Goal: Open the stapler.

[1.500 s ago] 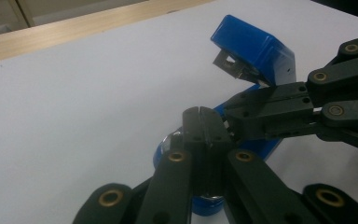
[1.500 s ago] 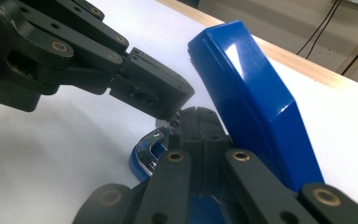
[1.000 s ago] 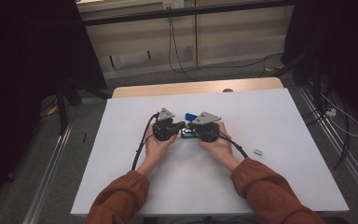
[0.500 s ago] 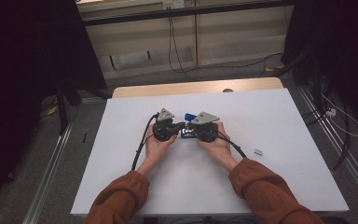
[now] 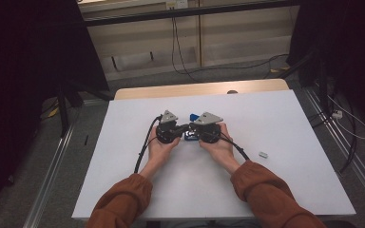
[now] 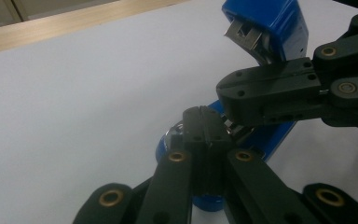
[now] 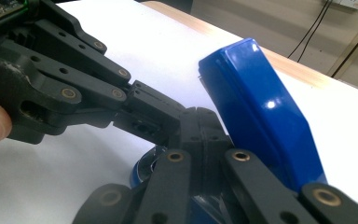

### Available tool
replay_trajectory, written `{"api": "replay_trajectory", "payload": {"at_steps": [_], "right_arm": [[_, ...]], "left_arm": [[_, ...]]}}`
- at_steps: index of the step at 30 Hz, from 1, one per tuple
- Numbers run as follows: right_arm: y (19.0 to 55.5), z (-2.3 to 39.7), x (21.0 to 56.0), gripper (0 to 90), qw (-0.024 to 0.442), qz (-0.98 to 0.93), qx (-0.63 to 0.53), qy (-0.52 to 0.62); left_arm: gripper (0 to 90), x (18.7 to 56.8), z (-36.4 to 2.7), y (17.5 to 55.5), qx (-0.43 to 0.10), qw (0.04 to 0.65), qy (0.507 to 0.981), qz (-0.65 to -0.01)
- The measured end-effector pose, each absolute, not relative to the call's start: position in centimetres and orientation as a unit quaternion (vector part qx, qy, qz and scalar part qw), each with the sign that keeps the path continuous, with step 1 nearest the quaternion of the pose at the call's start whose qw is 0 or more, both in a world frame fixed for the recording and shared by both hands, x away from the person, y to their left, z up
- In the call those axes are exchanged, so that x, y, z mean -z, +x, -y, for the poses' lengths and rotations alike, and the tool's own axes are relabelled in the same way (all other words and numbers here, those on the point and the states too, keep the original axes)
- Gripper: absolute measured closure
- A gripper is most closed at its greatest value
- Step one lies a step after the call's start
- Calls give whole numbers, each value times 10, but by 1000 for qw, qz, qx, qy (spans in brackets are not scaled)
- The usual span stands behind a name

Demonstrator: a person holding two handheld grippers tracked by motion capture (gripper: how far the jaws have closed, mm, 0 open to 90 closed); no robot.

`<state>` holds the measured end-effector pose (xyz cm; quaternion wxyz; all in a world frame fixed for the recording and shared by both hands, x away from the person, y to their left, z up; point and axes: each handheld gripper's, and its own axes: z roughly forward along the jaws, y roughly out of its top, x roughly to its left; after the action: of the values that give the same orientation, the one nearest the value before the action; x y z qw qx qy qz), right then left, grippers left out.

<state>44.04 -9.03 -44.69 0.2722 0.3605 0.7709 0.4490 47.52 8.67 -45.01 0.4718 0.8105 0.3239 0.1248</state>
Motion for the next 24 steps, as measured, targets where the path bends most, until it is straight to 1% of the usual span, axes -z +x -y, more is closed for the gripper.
{"api": "replay_trajectory", "payload": {"at_steps": [24], "right_arm": [[439,97,439,900,285,-763,-448,369]], "left_arm": [[900,451,-86,475,-132,472,814,-312]]}}
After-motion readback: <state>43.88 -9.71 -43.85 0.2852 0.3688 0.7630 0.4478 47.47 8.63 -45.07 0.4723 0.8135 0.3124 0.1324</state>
